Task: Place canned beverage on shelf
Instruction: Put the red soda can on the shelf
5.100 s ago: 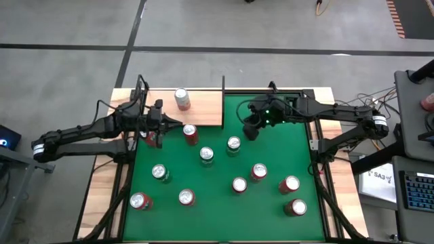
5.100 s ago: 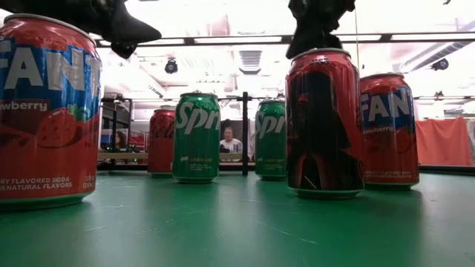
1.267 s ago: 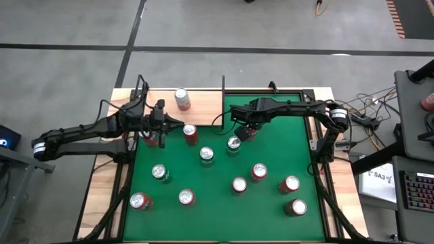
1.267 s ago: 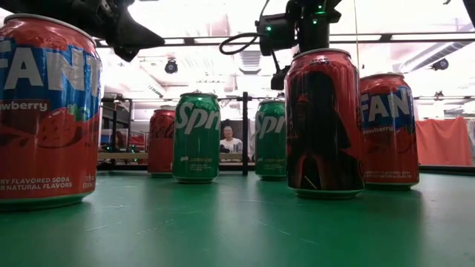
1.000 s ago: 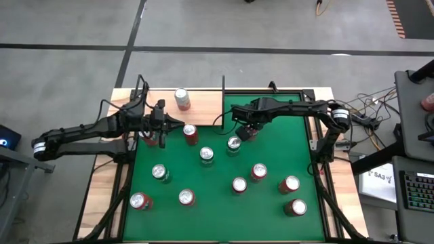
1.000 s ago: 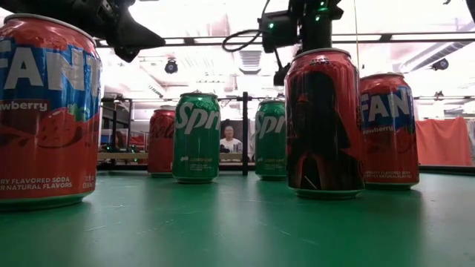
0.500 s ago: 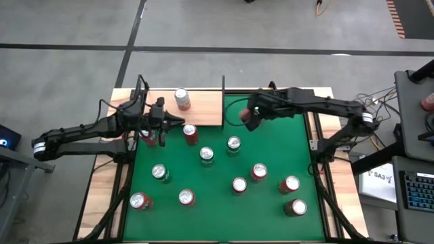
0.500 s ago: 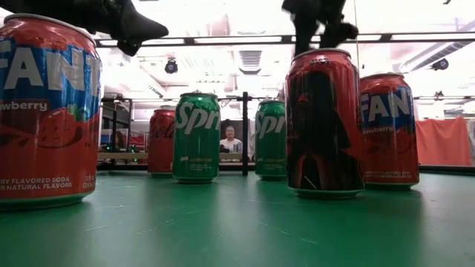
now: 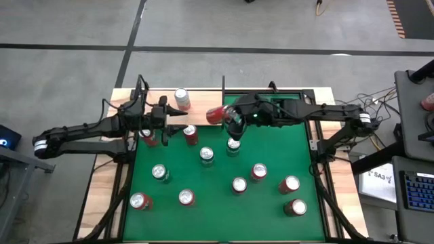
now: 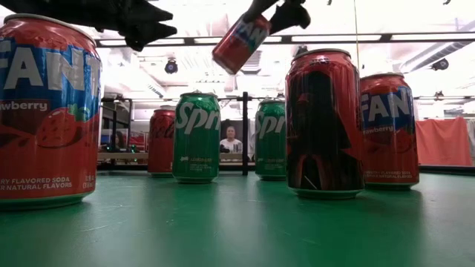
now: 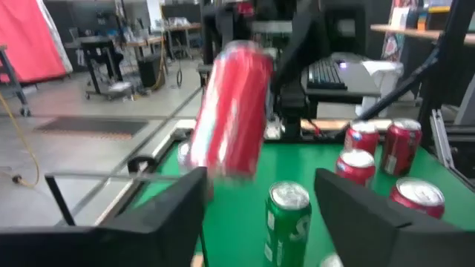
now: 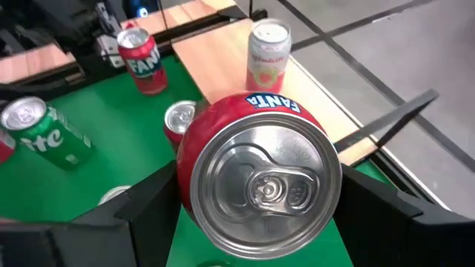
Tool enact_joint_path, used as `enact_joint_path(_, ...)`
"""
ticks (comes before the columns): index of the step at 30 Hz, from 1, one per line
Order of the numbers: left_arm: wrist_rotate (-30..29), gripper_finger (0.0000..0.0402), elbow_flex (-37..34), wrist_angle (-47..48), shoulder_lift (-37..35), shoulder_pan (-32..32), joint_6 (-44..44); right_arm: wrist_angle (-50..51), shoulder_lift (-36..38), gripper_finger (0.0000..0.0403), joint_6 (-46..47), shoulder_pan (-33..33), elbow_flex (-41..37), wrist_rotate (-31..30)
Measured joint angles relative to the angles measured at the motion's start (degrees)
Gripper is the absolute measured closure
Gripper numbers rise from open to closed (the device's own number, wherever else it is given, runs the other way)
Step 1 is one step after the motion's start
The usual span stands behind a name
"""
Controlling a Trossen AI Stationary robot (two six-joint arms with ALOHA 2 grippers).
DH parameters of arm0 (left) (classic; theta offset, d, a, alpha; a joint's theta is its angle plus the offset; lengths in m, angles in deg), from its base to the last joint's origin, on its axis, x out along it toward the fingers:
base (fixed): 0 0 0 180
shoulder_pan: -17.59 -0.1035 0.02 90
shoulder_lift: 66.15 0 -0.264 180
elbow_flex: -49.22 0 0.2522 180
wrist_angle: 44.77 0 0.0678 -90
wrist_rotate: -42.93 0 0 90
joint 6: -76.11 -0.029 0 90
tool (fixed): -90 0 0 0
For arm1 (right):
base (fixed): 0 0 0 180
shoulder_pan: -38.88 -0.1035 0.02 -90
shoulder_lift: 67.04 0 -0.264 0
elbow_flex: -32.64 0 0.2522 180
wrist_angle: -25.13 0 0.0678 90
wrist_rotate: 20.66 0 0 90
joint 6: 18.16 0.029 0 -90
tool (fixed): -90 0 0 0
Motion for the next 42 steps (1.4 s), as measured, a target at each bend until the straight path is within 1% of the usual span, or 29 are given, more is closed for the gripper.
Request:
enact_joint_path(3,0.3,0.0117,0.0,-3.0,2.1,0.1,0.0,-1.0,-2.2,0.0121,-1.0,0.1,0.5,-0.2)
enact_joint_path(5,0.3,0.0106,0.0,-5.5,3.8,0.1,0.0,-2.4,-3.5,0.0121,-2.1,0.1,0.8,-0.3)
enact_joint_path(8,0.3,0.0103,0.0,-9.3,6.9,0.1,0.0,-3.1,-5.3,0.0121,-2.4,0.1,2.0,-0.4)
enact_joint_path(17,-0.1,0.0111,0.0,-18.7,15.4,0.1,-1.5,-2.5,-8.1,0.0121,-4.1,0.5,5.7,-0.5)
enact_joint_path(21,-0.2,0.0106,0.6,-17.3,16.6,0.1,-1.5,-2.0,-8.7,0.0121,-4.5,1.2,6.8,-0.4)
enact_joint_path(27,-0.4,0.0075,1.9,-14.0,17.9,0.1,-3.4,-0.7,-8.7,0.0121,-3.7,2.0,7.7,-0.4)
enact_joint_path(31,-3.0,0.0060,2.4,-13.9,18.9,0.2,-6.1,-0.7,-9.0,0.0121,-2.3,2.3,7.7,-0.6)
enact_joint_path(34,-4.7,0.0059,2.9,-14.0,19.9,0.2,-8.3,-0.7,-9.3,0.0121,-0.5,2.9,7.7,-0.6)
enact_joint_path(37,-5.0,0.0060,3.4,-13.7,21.0,0.1,-9.8,-0.7,-9.5,0.0121,1.3,3.4,7.6,-0.6)
enact_joint_path(42,-8.0,0.0060,4.6,-14.2,23.5,0.1,-10.3,-0.4,-9.5,0.0121,2.5,3.7,7.5,-1.0)
